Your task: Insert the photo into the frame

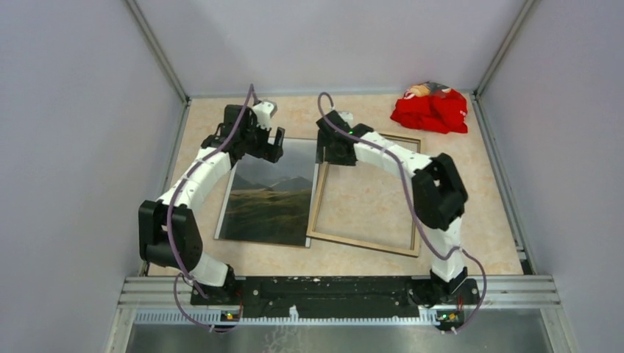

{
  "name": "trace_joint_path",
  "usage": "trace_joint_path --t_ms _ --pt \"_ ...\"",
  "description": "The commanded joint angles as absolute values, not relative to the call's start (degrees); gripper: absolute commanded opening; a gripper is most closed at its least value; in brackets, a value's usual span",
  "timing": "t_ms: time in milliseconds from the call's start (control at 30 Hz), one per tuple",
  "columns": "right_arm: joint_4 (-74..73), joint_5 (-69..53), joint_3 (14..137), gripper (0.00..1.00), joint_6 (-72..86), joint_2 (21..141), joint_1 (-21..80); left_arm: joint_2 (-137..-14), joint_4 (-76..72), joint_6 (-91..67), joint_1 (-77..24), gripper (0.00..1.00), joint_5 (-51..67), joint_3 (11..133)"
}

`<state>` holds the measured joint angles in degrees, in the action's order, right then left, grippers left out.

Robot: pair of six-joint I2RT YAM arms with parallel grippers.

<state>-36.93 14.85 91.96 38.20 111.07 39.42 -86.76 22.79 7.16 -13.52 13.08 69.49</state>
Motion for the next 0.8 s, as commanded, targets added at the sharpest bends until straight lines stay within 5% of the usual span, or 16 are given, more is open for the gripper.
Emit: trace_joint_path --t_ms 0,167,300,567,767 --pt "-40.16 14.94 101.72 0.72 38.95 121.14 41.35 -87.56 25.79 13.78 -7.79 0.98 10.91 67.47" --pt "-38.63 12.85 103.58 0.67 38.51 126.21 41.80 -91.39 26.68 20.32 -1.41 0.98 8.00 66.13" --pt "-37.96 13.15 102.13 0.54 37.25 126.88 42.33 -93.57 25.29 23.08 -0.43 0.98 5.41 64.15" --pt "-35.64 12.89 94.79 0.32 32.19 122.09 42.44 -96.17 18.13 27.71 -0.37 0.98 -3.03 58.10" --pt "-33.32 11.53 89.58 0.25 29.55 118.04 42.43 -97.81 17.35 28.26 -0.36 0.98 -6.12 57.43"
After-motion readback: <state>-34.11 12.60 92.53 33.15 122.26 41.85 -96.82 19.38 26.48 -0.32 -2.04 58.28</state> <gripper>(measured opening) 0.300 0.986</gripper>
